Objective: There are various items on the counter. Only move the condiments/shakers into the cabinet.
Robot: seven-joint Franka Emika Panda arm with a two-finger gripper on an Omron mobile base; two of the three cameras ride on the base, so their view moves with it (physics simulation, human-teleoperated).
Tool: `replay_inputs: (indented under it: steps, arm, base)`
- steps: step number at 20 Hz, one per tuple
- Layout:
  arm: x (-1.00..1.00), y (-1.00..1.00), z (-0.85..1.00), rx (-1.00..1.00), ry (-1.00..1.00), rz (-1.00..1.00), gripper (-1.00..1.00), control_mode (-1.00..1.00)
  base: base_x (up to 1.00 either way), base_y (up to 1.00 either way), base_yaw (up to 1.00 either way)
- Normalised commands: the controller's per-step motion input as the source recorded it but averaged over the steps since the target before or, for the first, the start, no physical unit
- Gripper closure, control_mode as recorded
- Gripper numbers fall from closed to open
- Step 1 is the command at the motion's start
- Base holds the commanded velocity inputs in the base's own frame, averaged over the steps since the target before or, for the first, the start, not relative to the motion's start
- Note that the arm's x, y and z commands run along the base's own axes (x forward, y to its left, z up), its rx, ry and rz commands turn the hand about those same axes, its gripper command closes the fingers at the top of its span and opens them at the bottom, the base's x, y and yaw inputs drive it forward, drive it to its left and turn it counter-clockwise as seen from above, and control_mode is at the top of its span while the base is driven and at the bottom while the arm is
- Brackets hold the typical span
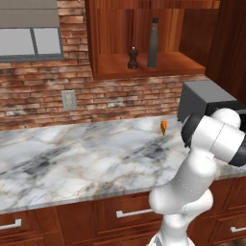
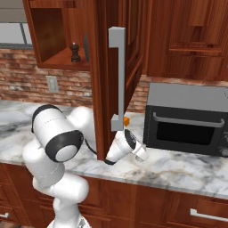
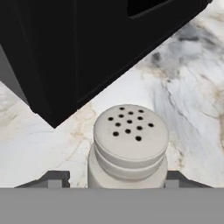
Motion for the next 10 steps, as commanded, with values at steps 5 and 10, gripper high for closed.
replay_inputs:
  steps: [5,10]
  arm:
    - [-0.51,0.09,0.22,0.0,-0.09,0.0,1.0,-1.0]
    - [-0.85,0.16,0.94,0.0,-0.11,0.01,1.0,-1.0]
  base:
    - [0.0,0.0,0.0]
    - [0.0,0.0,0.0]
